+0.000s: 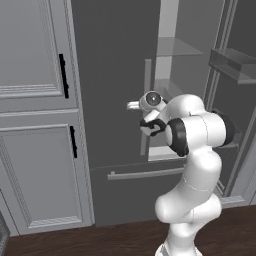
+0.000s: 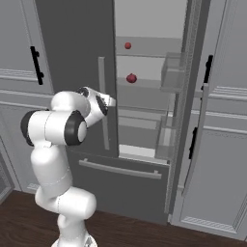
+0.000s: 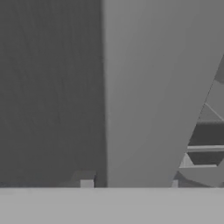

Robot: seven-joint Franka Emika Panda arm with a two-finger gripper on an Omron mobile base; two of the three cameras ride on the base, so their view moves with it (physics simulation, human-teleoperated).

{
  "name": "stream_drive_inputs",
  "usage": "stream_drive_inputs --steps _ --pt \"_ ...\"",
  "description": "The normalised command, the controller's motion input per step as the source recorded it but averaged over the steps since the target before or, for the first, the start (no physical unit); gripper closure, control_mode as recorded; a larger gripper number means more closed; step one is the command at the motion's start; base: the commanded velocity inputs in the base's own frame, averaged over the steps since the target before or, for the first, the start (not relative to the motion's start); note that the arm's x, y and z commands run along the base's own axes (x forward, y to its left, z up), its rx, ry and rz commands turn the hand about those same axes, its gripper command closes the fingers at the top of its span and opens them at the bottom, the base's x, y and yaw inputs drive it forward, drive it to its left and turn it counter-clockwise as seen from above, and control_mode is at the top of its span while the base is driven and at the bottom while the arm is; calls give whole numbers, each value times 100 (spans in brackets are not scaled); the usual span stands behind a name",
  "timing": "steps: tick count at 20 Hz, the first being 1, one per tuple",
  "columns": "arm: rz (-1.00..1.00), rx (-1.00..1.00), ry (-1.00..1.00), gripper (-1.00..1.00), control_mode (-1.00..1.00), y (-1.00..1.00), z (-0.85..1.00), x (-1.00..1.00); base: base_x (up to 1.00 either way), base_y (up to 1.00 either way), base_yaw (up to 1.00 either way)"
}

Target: Take the strawberry from the fridge and place it on top of the pancake, located on the dining counter.

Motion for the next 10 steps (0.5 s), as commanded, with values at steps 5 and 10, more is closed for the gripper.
stream_drive_inputs --steps 5,10 --pt "7 0 2 100 -100 100 -19 -36 0 0 0" --pt "6 0 7 100 -100 100 0 -84 0 0 0"
